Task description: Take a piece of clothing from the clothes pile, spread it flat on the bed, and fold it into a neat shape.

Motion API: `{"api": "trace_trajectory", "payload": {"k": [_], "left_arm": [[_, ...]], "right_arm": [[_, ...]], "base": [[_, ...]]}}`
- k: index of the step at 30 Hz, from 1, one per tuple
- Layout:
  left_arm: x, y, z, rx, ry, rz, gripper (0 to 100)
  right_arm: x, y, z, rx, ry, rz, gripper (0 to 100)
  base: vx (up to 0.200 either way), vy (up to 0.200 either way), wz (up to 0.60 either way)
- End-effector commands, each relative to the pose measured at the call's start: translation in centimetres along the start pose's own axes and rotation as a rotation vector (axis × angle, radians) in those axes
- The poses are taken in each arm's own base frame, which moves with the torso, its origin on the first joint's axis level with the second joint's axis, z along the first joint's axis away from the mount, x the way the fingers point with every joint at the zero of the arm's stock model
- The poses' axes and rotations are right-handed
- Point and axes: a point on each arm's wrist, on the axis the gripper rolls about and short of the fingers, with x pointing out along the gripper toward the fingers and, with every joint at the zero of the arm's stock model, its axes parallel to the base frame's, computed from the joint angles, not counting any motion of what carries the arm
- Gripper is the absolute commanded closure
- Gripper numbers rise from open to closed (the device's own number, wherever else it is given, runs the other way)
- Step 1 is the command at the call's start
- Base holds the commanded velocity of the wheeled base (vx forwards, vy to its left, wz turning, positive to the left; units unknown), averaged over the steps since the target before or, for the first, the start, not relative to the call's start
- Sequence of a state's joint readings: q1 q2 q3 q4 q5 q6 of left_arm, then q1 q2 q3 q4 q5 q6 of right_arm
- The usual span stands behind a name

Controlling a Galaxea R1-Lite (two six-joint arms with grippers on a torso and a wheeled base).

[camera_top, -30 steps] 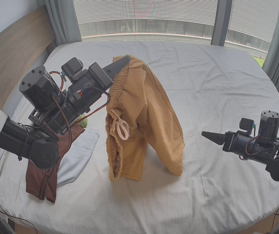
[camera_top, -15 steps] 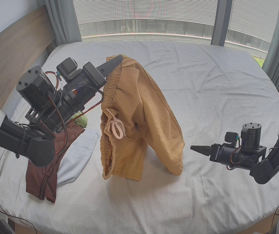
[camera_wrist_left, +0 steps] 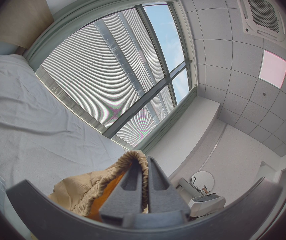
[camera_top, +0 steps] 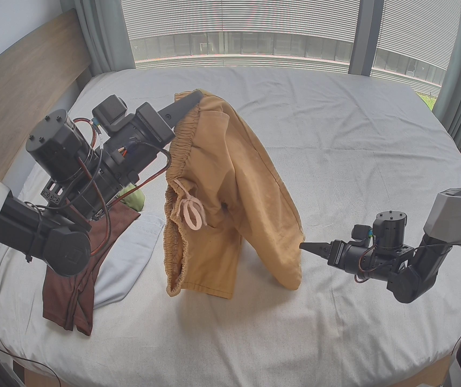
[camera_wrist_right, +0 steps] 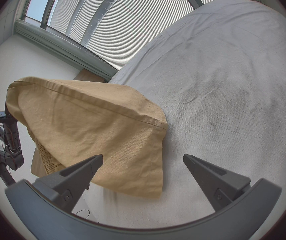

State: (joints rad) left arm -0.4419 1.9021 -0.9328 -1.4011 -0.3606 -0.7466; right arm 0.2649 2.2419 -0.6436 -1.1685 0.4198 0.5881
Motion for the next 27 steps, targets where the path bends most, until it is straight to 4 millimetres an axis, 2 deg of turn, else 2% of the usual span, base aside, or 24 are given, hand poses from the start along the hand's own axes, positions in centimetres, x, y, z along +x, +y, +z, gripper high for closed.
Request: {"api": "trace_trajectory", "payload": {"k": [1, 13, 27], "left_arm": [[0.0, 0.0, 0.0, 0.003, -0.002, 0.001, 100], [-0.7, 0.8, 0.0, 0.043, 0.012, 0.029, 100], [-0.8, 0.7, -0.2, 0.044, 0.011, 0.025, 100]], "right_arm": [[1.8, -1.5, -0.7, 0.014, 0.019, -0.011, 0], [4.3, -1.6, 0.3, 0.018, -0.018, 0.026, 0], [7.4, -1.7, -0.4, 0.01, -0.013, 0.064, 0]], "base": [[0.0, 0.0, 0.0], [0.0, 0.0, 0.0], [0.0, 0.0, 0.0]]}}
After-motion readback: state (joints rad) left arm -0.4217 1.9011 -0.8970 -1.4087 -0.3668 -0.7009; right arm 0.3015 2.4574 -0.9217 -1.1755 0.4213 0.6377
